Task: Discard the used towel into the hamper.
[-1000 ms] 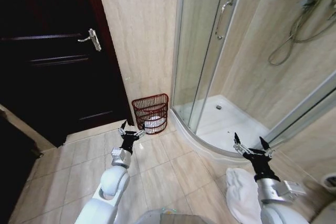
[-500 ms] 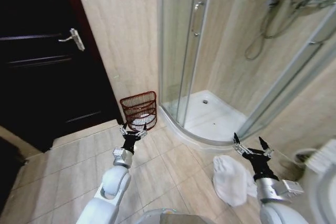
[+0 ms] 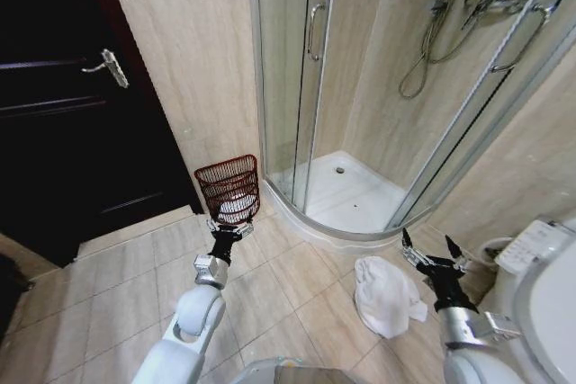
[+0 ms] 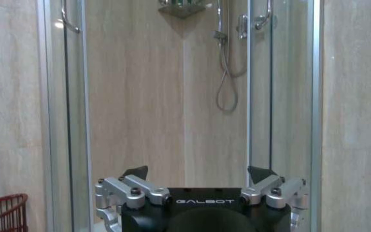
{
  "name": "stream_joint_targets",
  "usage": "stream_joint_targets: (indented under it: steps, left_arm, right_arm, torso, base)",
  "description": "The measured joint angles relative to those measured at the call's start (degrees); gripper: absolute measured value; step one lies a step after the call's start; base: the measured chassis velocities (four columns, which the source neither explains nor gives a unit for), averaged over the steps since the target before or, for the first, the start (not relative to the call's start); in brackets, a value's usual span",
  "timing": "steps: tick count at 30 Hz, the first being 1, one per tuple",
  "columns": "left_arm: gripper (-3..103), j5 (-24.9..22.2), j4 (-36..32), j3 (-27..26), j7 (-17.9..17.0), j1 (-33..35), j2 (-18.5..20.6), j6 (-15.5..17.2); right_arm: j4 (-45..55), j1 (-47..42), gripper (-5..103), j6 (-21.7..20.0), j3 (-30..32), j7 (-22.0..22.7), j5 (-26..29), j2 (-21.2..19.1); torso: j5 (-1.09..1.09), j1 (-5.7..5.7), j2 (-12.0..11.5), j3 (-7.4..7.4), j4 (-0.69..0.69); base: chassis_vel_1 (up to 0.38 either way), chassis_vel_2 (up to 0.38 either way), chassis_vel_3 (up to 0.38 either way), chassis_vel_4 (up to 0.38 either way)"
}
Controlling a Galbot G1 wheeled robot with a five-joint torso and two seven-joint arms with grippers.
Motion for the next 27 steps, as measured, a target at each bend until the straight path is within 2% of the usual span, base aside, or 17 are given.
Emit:
stream_joint_targets:
  steps: [10, 17, 19, 22, 24, 27]
  left_arm:
    - [100, 0.1, -0.4, -0.1, 0.2, 0.3, 0.1, -0.1]
    - [100, 0.1, -0.3, -0.1, 0.2, 1.0, -0.1, -0.7]
    - [100, 0.1, 0.0, 0.2, 0.2, 0.9, -0.1, -0.7]
    - [100, 0.1, 0.1, 0.5, 0.2, 0.8, -0.2, -0.7]
    - [100, 0.1, 0.1, 0.8, 0.2, 0.5, -0.1, -0.6]
    - [100, 0.1, 0.1, 0.9, 0.2, 0.2, -0.1, -0.4]
  right_arm:
    - [-0.1, -0.2, 100, -0.4, 0.7, 0.8, 0.6, -0.5]
    - [-1.0, 0.4, 100, -0.8, 0.1, 0.2, 0.1, -0.2]
    - [-1.1, 0.3, 100, -0.9, 0.5, -0.3, 0.3, -0.2]
    - [-1.2, -0.1, 100, -0.9, 0.8, -1.1, 0.5, -0.2]
    - [-1.3, -0.1, 100, -0.5, 0.9, -1.2, 0.7, -0.1]
    - [-1.7, 0.6, 100, 0.7, 0.8, -0.9, 0.7, 0.0]
  torso:
    - [-0.01, 0.00, 0.0, 0.00, -0.01]
    - [0.04, 0.00, 0.0, 0.00, 0.01]
    - [-0.02, 0.00, 0.0, 0.00, -0.01]
    - [0.04, 0.00, 0.0, 0.01, -0.02]
    - [-0.02, 0.00, 0.0, 0.00, -0.01]
    - [0.01, 0.00, 0.0, 0.00, 0.01]
  base:
    - [-0.035, -0.049, 0.036, 0.033]
    - [-0.142, -0.141, 0.152, 0.155]
    - [-0.138, -0.121, 0.125, 0.120]
    - [-0.047, -0.096, 0.040, 0.044]
    - [-0.008, -0.036, 0.022, 0.008]
    - [0.000, 0.000, 0.000, 0.000]
